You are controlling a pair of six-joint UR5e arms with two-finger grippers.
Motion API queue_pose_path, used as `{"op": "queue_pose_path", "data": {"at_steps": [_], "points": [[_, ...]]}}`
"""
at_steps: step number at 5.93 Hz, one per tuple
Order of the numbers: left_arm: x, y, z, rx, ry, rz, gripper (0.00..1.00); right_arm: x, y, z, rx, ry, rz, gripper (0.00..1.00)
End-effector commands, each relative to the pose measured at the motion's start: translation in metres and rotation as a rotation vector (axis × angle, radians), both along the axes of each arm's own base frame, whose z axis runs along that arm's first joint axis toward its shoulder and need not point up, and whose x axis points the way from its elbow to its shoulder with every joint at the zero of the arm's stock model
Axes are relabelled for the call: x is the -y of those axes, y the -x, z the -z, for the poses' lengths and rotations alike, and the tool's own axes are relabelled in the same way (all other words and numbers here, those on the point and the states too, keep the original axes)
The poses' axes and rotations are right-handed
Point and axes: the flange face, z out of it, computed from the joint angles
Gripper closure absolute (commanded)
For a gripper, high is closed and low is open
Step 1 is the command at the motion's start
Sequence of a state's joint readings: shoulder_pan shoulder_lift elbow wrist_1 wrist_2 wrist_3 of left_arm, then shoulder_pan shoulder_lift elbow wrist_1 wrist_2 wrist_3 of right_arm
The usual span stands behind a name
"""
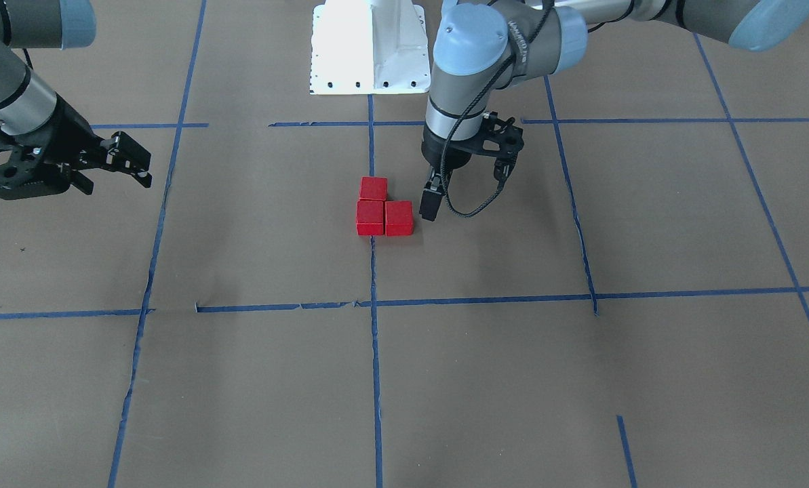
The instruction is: Form red blocks into L shape at center
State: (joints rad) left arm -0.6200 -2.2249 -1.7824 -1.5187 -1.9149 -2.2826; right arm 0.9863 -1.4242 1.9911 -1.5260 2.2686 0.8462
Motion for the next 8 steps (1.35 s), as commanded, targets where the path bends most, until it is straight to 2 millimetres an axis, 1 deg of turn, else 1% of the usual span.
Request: {"op": "queue_pose_path", "data": {"at_steps": [1,2,3,4,5,6,7,8], "points": [[0.020,0.089,-0.040,0.011,-0.175,-0.183,0.00,0.018,-0.082,-0.041,0.009,0.094,-0.113,0.00],[0.028,0.142,-0.081,0.063,-0.297,-0.281,0.00,0.019,-0.115,-0.059,0.004,0.088,-0.133,0.00],[0.038,0.202,-0.127,0.124,-0.393,-0.365,0.00,0.023,-0.145,-0.084,-0.018,0.042,-0.115,0.00],[0.045,0.266,-0.172,0.111,-0.472,-0.490,0.00,0.026,-0.170,-0.111,-0.040,-0.001,-0.084,0.00],[0.040,0.335,-0.226,0.131,-0.582,-0.615,0.00,0.027,-0.199,-0.135,-0.064,-0.028,-0.043,0.00],[0.031,0.390,-0.270,0.184,-0.687,-0.721,0.00,0.026,-0.227,-0.145,-0.086,-0.049,0.007,0.00],[0.019,0.443,-0.318,0.223,-0.766,-0.823,0.00,0.021,-0.250,-0.154,-0.094,-0.075,0.058,0.00],[0.009,0.492,-0.359,0.248,-0.819,-0.889,0.00,0.015,-0.266,-0.162,-0.097,-0.096,0.097,0.00]]}}
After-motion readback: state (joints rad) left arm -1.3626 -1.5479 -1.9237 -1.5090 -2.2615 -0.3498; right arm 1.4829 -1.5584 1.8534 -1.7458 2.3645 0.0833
